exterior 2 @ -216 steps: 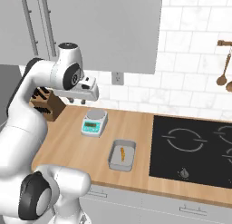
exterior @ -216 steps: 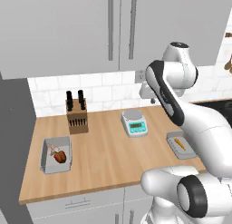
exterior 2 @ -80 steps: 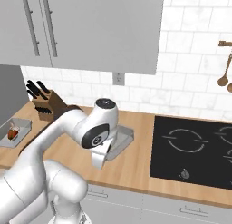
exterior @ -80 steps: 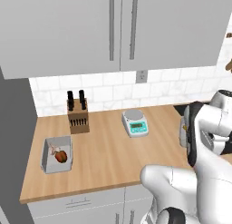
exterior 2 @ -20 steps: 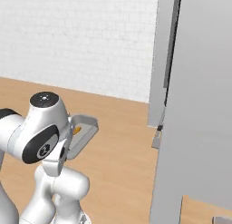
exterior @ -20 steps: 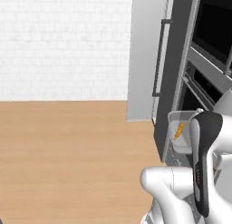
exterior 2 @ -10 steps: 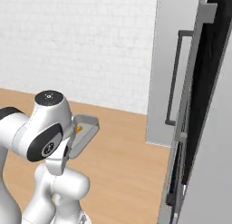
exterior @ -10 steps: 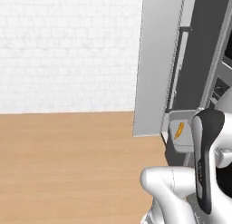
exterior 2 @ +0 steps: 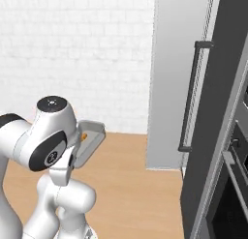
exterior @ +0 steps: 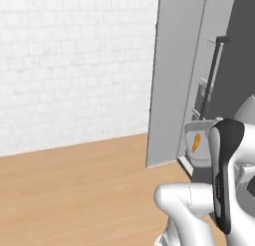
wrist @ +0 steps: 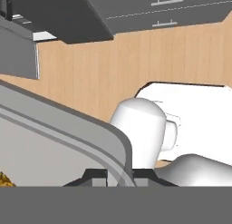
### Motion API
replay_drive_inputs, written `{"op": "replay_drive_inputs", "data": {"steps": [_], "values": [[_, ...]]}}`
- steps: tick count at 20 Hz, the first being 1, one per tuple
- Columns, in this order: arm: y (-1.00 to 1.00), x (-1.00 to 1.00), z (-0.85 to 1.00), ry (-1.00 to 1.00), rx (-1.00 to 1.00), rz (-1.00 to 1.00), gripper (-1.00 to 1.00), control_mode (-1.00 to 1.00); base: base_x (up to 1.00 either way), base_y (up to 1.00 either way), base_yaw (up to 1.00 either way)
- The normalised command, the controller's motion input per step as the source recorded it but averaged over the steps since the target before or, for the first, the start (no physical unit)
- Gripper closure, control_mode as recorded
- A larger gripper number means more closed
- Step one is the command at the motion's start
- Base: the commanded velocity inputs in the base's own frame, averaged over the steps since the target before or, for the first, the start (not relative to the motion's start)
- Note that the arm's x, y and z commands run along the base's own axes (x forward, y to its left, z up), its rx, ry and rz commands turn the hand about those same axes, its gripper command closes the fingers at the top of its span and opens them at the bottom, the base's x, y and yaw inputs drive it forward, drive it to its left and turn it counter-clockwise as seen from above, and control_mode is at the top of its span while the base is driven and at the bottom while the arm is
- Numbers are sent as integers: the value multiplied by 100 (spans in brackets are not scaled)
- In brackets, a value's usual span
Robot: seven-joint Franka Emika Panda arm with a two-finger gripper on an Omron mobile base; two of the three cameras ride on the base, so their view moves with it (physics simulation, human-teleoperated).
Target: Take the meat container that has the shrimp and place it on the second highest rack of the freezer. Then take the vegetable container that has the bell pepper and garlic and place it on the highest rack of the freezer.
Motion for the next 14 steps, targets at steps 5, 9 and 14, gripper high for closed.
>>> {"op": "replay_drive_inputs", "data": {"steps": [5,9,14], "values": [[0,0,0,0,0,0,100,100,75,73,-77],[0,0,0,0,0,0,100,100,47,52,-85],[0,0,0,0,0,0,100,100,25,34,-91]]}}
